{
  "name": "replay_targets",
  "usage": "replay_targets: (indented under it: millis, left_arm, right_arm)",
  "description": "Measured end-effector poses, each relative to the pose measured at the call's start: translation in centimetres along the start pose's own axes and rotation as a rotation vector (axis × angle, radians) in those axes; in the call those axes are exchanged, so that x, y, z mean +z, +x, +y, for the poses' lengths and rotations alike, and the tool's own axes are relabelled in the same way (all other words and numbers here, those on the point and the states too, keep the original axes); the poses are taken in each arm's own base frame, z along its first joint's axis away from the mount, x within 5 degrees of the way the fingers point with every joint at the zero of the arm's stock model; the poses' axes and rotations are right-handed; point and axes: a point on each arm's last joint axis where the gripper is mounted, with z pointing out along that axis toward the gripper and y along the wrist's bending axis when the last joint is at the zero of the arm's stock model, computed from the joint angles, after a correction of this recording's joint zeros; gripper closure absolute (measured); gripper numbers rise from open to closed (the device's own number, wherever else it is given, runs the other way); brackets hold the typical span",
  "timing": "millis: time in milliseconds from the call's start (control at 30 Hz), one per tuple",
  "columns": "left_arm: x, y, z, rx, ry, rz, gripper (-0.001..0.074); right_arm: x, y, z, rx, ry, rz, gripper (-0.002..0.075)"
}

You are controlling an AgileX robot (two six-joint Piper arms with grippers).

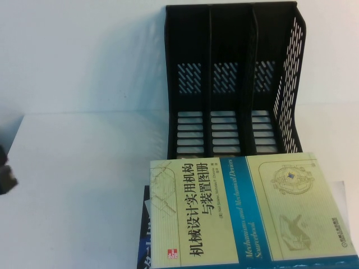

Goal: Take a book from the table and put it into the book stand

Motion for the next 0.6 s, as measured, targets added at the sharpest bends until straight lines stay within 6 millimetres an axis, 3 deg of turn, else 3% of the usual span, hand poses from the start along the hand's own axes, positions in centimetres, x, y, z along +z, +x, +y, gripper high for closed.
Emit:
replay_targets:
  millis: [167,400,600]
  left_arm:
    - [4.8,2.2,-0.2,0.009,0.019,0.303,0.0739]
    - [8.4,3.2,-1.7,-0.025,0.248,0.485,0.0739]
    - [10.8,2.9,1.4,-0.253,0.322,0.529,0.0739]
  right_arm:
    - [4.2,-0.5,0.9,-0.036,-0.156,0.142,0.0722]
    - [7.5,-1.1,2.1,-0.055,-0.332,0.168,0.0722]
    - [9.9,-1.1,2.4,-0.011,-0.393,0.216,0.0723]
